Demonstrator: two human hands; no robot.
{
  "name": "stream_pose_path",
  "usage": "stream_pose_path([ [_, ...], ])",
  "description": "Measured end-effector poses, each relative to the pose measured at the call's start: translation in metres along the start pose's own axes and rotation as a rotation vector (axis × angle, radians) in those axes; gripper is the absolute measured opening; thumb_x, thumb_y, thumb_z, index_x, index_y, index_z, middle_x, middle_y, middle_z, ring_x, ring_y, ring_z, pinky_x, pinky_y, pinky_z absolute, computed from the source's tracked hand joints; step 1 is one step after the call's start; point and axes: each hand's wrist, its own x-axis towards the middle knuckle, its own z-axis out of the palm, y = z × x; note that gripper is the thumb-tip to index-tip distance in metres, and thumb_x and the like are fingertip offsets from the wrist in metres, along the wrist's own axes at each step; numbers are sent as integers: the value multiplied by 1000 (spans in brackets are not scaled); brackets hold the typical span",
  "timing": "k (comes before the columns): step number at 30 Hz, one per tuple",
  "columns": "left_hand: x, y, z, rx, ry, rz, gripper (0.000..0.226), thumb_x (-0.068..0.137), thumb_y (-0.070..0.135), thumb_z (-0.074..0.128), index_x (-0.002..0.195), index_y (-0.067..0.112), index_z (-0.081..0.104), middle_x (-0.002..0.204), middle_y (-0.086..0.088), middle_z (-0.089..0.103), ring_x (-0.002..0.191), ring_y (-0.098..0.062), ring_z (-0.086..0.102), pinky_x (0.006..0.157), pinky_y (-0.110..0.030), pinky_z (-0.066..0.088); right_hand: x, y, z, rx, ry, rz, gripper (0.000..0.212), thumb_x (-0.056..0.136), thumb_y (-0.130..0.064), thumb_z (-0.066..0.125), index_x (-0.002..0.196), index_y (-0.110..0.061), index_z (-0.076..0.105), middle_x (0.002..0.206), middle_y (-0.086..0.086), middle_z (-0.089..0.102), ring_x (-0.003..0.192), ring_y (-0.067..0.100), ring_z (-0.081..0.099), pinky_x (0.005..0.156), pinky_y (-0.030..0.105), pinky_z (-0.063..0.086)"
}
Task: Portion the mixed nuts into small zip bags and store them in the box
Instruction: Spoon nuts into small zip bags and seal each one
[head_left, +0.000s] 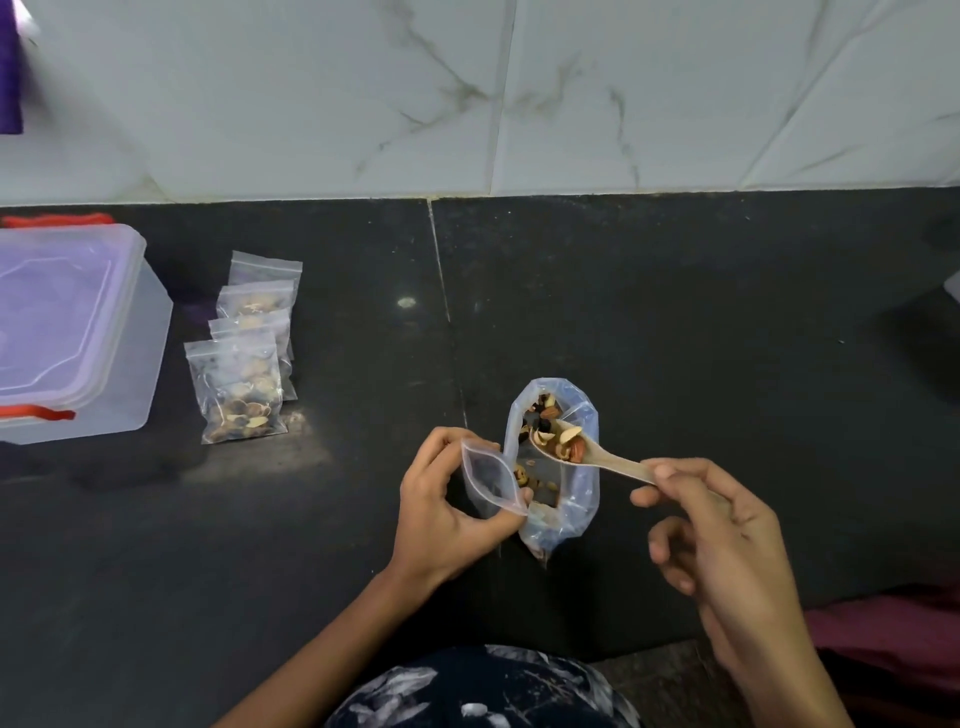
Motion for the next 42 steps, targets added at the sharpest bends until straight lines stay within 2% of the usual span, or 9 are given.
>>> stream_pose_path([
  [6,4,1,-2,-11,-12,-25,34,64,25,83,90,11,67,93,1,58,87,-15,59,73,-19,46,-15,0,21,-179,-82,-241,15,88,-13,60,76,-14,69,64,1,66,40,10,50,37,14,37],
  [9,5,4,-3,-46,-5,-42,33,63,24,82,90,16,65,92,2,59,86,-15,59,71,-18,47,-17,12,28,-401,-25,-498,11,86,-22,62,80,-24,72,67,-11,64,54,5,59,47,18,47],
  [13,5,6,-2,-79,1,-36,32,63,18,83,88,17,63,90,0,59,83,-16,60,69,-19,47,-15,25,36,-594,-65,-827,24,87,-27,58,97,-13,74,79,-11,65,66,3,61,54,20,50],
  [21,5,5,0,-110,-5,-90,38,62,13,85,89,15,59,85,0,60,74,-17,59,61,-27,48,-16,32,38,-594,-31,-1036,22,86,-16,63,99,-2,74,75,1,66,62,4,59,54,14,48],
  [26,3,2,-1,-83,0,-129,44,61,15,86,94,17,57,88,5,60,76,-13,61,63,-17,47,1,27,22,-517,145,-934,15,83,-12,64,93,-5,72,72,-3,62,61,2,57,51,8,43],
  [29,4,0,0,-66,-11,-161,39,62,25,82,91,18,56,89,7,58,80,-13,60,63,-19,48,27,39,14,-614,224,-730,11,83,-2,69,92,-8,72,70,-6,59,62,9,57,50,19,46],
  [36,12,-2,9,-94,-119,-266,46,60,39,78,101,29,58,118,12,56,101,-5,60,75,-18,52,48,62,39,-891,150,-703,18,88,-11,62,104,-8,70,79,-6,55,53,5,51,43,26,49],
  [39,15,1,13,-157,-136,-322,47,61,32,80,102,34,57,112,13,60,96,-5,63,74,-21,55,45,67,45,-900,82,-706,17,90,-12,61,105,-9,70,81,-7,57,55,3,52,44,23,47],
  [42,16,2,14,-232,-158,-350,42,65,20,80,102,21,59,98,6,67,88,-14,67,74,-33,58,42,70,45,-819,66,-678,18,93,-13,57,106,-11,69,82,-11,57,59,-1,51,49,19,47],
])
